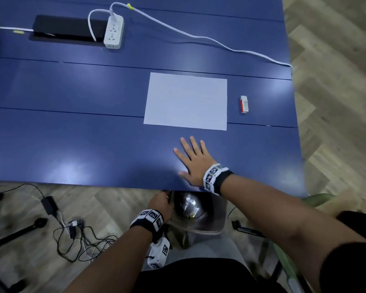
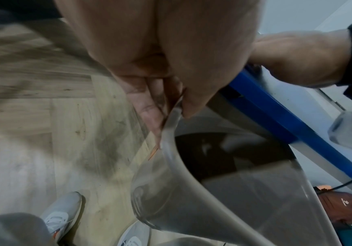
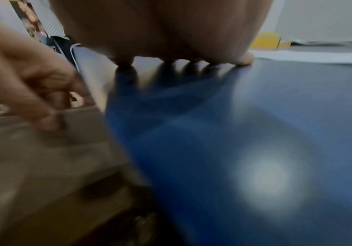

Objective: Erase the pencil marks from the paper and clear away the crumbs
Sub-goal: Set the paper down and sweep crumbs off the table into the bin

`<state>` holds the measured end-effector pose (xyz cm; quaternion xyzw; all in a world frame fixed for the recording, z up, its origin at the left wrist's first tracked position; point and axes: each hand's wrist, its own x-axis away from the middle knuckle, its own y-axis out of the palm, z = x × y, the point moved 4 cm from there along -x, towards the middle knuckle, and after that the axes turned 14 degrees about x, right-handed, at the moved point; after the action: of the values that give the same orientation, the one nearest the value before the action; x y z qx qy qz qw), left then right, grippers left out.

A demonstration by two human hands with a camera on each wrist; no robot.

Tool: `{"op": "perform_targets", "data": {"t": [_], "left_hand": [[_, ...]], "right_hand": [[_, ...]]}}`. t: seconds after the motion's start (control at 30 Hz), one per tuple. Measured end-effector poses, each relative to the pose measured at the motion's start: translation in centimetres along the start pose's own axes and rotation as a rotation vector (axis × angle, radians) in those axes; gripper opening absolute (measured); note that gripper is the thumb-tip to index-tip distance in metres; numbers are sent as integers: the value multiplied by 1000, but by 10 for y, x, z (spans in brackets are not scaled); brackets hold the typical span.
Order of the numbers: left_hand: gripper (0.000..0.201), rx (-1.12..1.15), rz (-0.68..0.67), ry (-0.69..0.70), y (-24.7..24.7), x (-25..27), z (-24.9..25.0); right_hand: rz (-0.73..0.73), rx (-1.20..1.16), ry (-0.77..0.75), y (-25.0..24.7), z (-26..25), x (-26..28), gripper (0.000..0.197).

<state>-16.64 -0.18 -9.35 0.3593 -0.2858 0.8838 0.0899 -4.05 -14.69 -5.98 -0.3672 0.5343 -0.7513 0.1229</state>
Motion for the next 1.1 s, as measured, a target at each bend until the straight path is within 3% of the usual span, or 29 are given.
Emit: {"op": "perform_targets", "data": {"t": [0.07, 0.2, 0.3, 0.37, 0.43, 0.5, 0.6, 0.67, 0.73, 0.83, 1.0, 1.1], "left_hand": [[29, 10, -1, 12, -1, 0, 0], [27, 51, 0, 36, 1, -1, -1], [26, 60, 17, 17, -1, 0, 0], [23, 46, 16, 15, 0, -2, -4], [17, 20, 9, 1, 1, -5, -6], [8, -8, -4, -15, 3, -7, -6], [15, -42, -5, -26, 3, -9, -9], [17, -38, -2, -27, 4, -11, -12], [17, -37, -2, -29, 5, -12, -12], [18, -42, 16, -28, 5, -13, -12], [20, -13, 21, -20, 6, -13, -13], [23, -4, 27, -11, 6, -12, -13]], "right_hand": [[12, 23, -30, 5, -23, 5, 80], [65, 36, -304, 25, -64, 52, 71], [64, 15, -437, 34, -72, 82, 62], [143, -95, -460, 28, -59, 94, 57], [196, -163, -306, 23, -22, 95, 60], [186, -120, -45, 24, 31, 92, 66], [-8, -71, 238, 43, 96, 90, 78], [-100, -74, 326, 64, 107, 89, 83], [-100, -78, 368, 69, 91, 82, 85], [-25, -93, 289, 63, 42, 75, 87], [38, -116, -8, 51, -43, 101, 85], [109, -152, -192, 49, -52, 128, 76]]}}
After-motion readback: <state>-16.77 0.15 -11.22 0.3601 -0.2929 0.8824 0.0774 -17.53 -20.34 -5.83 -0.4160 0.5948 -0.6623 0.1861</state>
